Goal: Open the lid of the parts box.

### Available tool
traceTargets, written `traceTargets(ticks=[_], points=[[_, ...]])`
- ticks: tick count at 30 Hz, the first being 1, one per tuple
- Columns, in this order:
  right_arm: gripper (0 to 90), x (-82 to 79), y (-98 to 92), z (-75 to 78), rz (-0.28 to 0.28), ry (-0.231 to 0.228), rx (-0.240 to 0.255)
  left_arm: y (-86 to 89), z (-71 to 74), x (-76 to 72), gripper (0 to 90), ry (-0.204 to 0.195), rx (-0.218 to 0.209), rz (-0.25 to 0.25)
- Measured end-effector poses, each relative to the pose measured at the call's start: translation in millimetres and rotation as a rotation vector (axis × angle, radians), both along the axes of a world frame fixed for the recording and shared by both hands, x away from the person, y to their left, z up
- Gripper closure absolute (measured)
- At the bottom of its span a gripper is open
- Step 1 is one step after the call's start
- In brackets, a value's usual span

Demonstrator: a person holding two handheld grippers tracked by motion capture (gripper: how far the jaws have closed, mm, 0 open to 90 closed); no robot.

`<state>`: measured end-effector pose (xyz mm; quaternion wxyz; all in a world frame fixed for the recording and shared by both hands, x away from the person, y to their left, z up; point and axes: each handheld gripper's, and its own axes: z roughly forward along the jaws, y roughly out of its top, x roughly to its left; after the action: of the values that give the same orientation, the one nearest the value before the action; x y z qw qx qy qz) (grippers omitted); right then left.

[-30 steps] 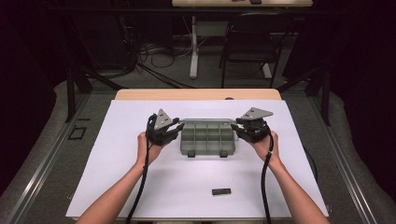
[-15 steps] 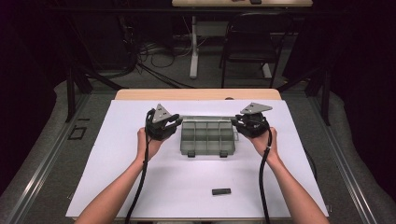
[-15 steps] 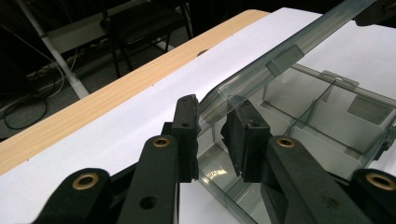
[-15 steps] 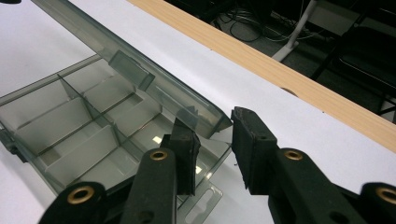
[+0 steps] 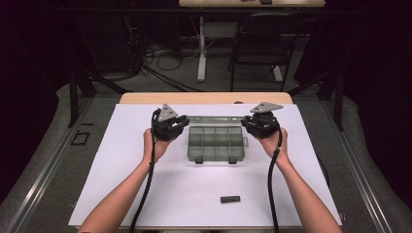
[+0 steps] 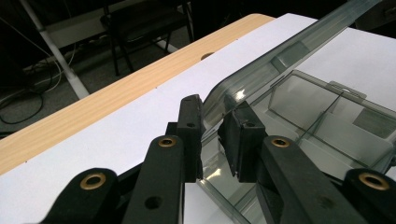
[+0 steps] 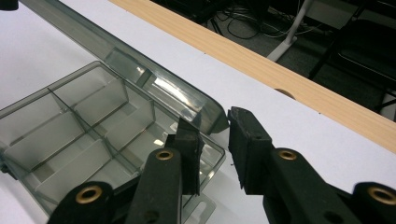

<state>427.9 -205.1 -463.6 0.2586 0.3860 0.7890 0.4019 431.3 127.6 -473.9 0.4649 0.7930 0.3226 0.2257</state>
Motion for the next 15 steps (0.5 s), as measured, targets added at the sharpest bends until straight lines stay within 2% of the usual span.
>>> traceTargets(ticks=[8, 15], points=[[75.1, 6.0, -0.8, -0.4, -0.015, 0.007, 0.021, 0.7, -1.6, 8.2, 78.1, 0.029, -0.019, 0.010], [76.1, 11.7, -2.3, -1.8, -0.032, 0.024, 0.051, -0.6, -2.9, 13.6, 78.6, 0.037, -0.026, 0.022]])
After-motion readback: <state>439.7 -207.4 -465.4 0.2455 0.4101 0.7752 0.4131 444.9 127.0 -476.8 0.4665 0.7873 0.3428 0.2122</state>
